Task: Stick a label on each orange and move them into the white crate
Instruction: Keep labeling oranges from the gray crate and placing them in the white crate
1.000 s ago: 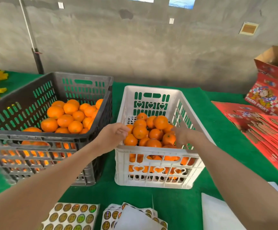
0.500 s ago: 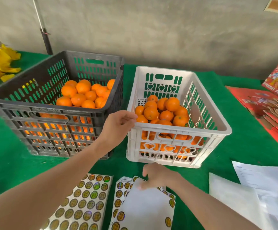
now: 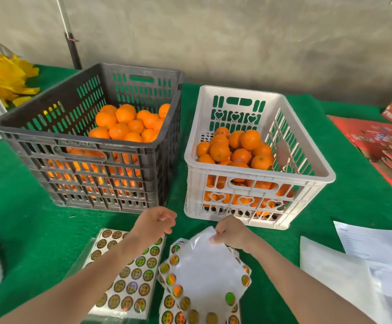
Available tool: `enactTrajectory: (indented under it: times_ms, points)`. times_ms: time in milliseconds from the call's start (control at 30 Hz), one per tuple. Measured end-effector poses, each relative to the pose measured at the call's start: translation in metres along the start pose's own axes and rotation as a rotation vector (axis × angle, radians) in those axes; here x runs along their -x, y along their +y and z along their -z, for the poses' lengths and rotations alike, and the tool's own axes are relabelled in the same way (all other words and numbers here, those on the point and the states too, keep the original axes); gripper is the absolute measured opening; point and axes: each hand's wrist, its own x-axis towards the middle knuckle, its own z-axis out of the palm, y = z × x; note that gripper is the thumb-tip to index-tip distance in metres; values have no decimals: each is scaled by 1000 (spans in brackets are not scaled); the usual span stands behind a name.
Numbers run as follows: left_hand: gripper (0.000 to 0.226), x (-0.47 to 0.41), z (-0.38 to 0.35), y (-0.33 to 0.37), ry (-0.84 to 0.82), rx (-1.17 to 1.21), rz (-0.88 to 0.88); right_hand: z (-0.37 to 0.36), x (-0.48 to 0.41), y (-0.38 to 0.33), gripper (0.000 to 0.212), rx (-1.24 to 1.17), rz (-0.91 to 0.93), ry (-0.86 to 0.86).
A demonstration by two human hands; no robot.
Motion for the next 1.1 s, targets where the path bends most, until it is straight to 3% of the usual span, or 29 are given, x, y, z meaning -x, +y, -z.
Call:
enactTrajectory:
  times_ms: [233, 333, 433, 500, 567, 667, 767, 900, 1100]
  points:
    - [24, -7, -14, -15, -150, -135, 175, 8, 2, 9, 48, -77, 25, 107]
    - [28, -9, -17, -15, -102, -151, 195, 12, 3, 13, 36, -321, 9, 182]
    - [26, -11, -17, -11, -71, 5, 244, 21, 8, 16, 39, -494, -9, 161]
    - [15, -11, -17, -8, -27, 163, 261, 24, 11, 17, 25, -471, -44, 172]
    - [5, -11, -17, -5, 2, 295, 272, 21, 14, 18, 17, -308, -47, 323]
    - [4, -12, -20, 2, -25, 351, 267, 8, 26, 2, 5, -123, 245, 653]
    - [5, -11, -25, 10, -120, 407, 254, -12, 27, -20, 6, -83, 434, 570]
    - [10, -11, -27, 15, -188, 508, 248, -22, 19, -29, 12, -30, 388, 583]
    - [17, -13, -30, 18, -222, 600, 270, -28, 18, -30, 8, -140, 295, 697]
